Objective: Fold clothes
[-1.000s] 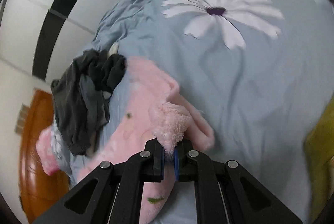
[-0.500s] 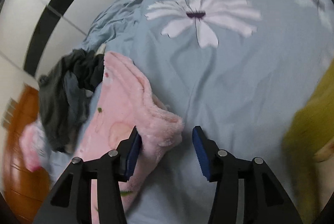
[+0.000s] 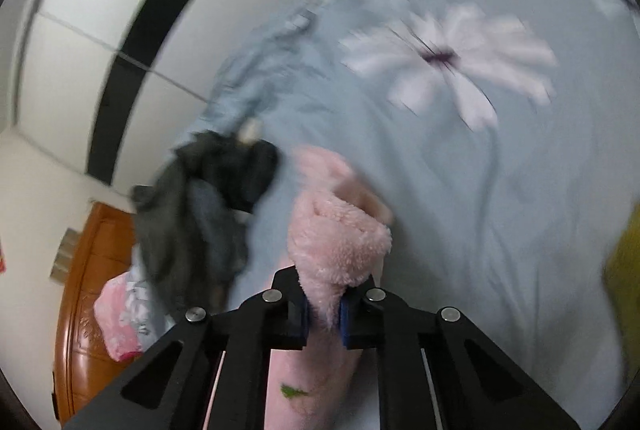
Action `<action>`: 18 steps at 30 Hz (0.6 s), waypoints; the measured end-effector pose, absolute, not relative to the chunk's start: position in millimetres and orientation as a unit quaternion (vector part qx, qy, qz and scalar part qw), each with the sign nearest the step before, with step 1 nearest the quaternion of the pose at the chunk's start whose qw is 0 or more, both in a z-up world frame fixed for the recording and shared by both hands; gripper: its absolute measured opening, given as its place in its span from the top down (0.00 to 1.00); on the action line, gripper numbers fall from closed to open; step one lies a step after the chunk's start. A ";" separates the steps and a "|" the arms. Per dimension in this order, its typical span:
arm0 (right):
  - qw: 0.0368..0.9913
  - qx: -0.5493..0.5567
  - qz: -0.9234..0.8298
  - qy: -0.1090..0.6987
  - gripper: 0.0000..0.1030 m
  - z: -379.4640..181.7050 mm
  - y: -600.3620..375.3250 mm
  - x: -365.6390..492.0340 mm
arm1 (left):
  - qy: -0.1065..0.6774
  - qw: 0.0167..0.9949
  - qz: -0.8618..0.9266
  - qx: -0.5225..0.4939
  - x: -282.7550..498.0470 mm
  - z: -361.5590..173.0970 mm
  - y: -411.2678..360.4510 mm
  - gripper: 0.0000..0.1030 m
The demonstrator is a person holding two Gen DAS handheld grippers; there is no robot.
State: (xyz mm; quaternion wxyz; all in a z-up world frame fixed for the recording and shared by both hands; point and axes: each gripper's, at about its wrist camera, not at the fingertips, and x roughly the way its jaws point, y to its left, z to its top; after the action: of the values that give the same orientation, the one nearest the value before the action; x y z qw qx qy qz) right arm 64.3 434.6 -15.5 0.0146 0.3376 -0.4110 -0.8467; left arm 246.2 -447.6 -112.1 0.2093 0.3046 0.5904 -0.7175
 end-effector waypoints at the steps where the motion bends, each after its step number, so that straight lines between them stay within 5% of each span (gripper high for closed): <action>1: 0.024 0.328 -0.855 -0.402 0.90 2.3 432.3 65.8 | 0.587 0.189 -0.729 0.295 241.6 -99.4 -447.0 0.77; 8: 0.032 0.276 -0.886 -0.372 0.90 62.9 443.7 124.8 | 0.548 0.074 -0.800 0.233 258.7 -30.3 -447.4 0.78; 15: -0.076 0.412 -0.806 -0.418 0.90 -52.4 465.5 155.5 | 0.564 0.169 -0.726 0.357 302.6 -122.6 -456.8 0.77; 18: -0.093 0.414 -0.794 -0.434 0.90 -60.1 464.9 159.6 | 0.588 0.179 -0.709 0.348 313.6 -137.8 -453.0 0.77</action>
State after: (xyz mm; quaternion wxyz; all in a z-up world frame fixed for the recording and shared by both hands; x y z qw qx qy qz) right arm 159.6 464.9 -60.1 -0.0931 0.4141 -0.4343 -0.7945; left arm 313.6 -453.0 -137.8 0.1785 0.3476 0.5875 -0.7086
